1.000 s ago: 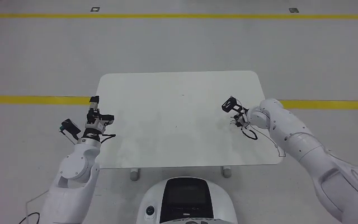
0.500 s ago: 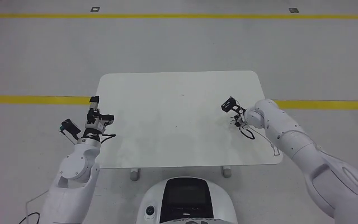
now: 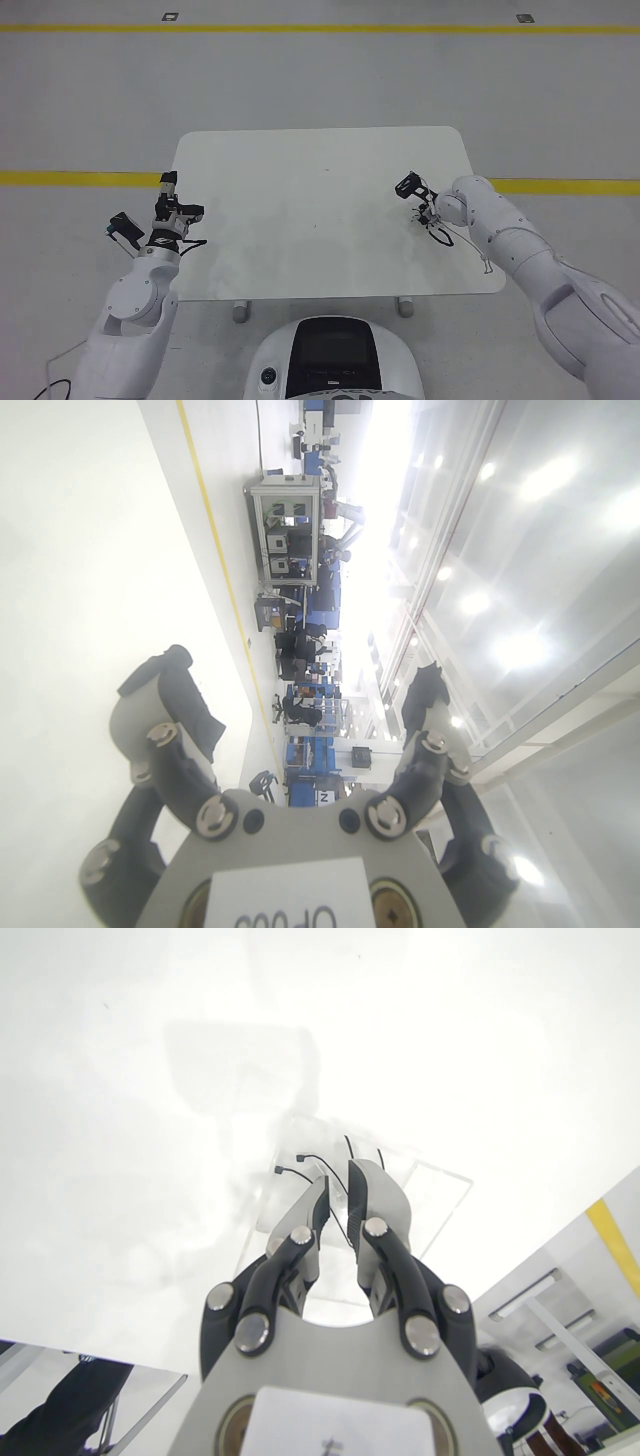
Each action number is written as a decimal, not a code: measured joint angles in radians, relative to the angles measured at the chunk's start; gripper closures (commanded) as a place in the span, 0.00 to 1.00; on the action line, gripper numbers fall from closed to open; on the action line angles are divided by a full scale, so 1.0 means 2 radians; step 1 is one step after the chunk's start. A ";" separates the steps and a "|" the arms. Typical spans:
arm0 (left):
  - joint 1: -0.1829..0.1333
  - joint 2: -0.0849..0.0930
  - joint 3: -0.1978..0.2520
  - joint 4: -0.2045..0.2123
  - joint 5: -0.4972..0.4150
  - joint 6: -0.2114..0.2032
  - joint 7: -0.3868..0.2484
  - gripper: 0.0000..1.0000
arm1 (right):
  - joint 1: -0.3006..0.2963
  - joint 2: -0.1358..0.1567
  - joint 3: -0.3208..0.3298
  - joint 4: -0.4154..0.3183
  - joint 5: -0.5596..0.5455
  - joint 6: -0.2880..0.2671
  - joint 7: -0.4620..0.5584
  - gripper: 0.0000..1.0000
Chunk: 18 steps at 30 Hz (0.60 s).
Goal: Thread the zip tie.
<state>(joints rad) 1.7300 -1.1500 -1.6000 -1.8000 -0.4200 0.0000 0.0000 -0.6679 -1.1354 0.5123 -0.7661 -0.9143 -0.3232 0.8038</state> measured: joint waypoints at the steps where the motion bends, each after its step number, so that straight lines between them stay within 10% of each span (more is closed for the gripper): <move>1: 0.000 0.000 0.000 0.000 0.000 0.000 0.000 0.00 | 0.001 -0.002 0.000 0.003 -0.001 0.000 -0.001 0.89; 18: 0.000 0.000 0.000 0.000 0.000 0.000 0.000 0.00 | 0.011 -0.025 -0.001 0.048 -0.003 -0.008 -0.007 1.00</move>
<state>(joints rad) 1.7300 -1.1500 -1.6000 -1.8000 -0.4200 0.0000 0.0000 -0.6460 -1.1847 0.5094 -0.6711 -0.9211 -0.3400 0.7901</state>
